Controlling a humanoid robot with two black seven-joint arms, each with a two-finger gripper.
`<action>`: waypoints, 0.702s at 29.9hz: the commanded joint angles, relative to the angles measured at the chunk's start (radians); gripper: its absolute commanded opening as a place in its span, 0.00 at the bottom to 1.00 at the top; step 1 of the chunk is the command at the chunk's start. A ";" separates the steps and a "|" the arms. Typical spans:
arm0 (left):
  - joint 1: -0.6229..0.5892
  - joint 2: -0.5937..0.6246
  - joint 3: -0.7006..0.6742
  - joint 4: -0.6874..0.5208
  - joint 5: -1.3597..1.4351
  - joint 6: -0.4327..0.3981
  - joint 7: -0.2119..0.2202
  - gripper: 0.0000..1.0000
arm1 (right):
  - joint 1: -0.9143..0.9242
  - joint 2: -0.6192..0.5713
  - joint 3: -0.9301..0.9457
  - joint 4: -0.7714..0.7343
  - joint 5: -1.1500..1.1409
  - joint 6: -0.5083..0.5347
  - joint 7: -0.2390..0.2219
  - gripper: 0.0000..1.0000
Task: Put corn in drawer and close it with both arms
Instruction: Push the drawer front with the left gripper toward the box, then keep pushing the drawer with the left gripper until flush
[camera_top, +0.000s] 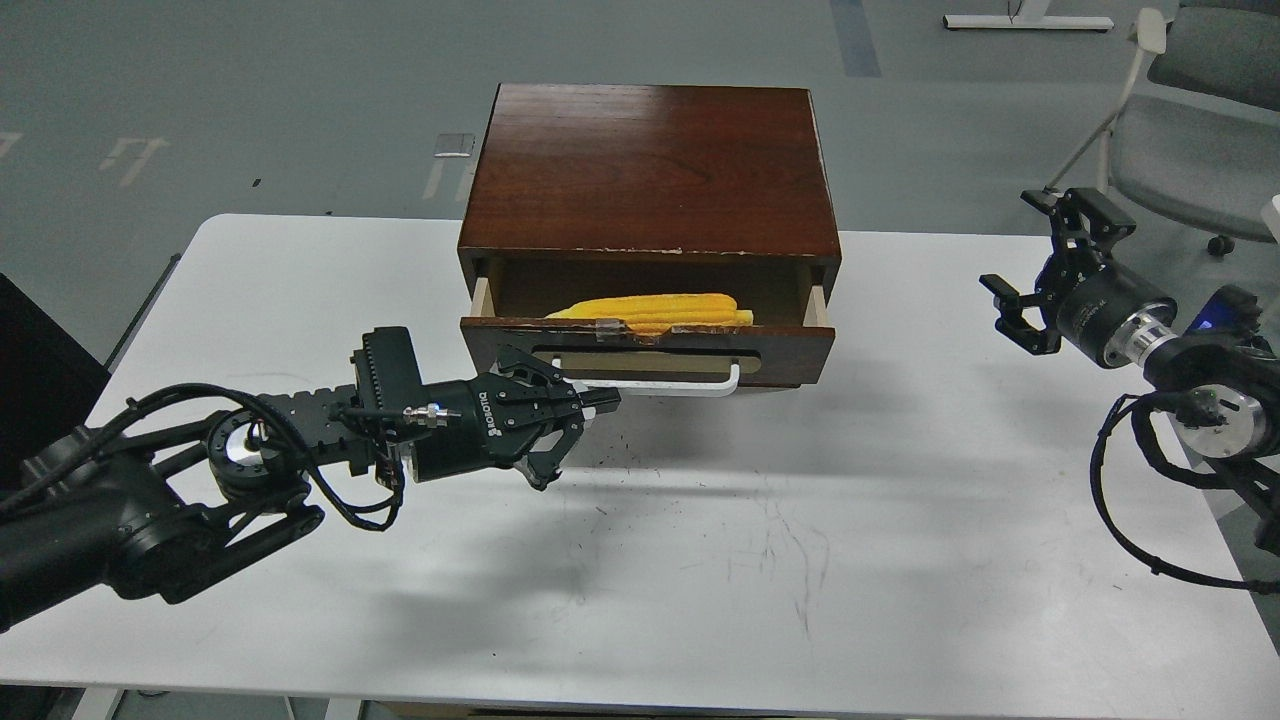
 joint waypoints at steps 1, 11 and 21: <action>-0.014 -0.014 -0.003 0.015 0.000 -0.003 0.000 0.00 | -0.001 0.000 0.000 0.000 0.000 0.000 0.000 1.00; -0.033 -0.027 -0.007 0.033 0.000 -0.003 0.000 0.00 | -0.008 0.003 0.000 0.000 0.000 0.000 0.000 1.00; -0.053 -0.068 -0.007 0.073 0.000 -0.003 0.000 0.00 | -0.008 0.003 -0.002 0.000 0.000 0.000 0.000 1.00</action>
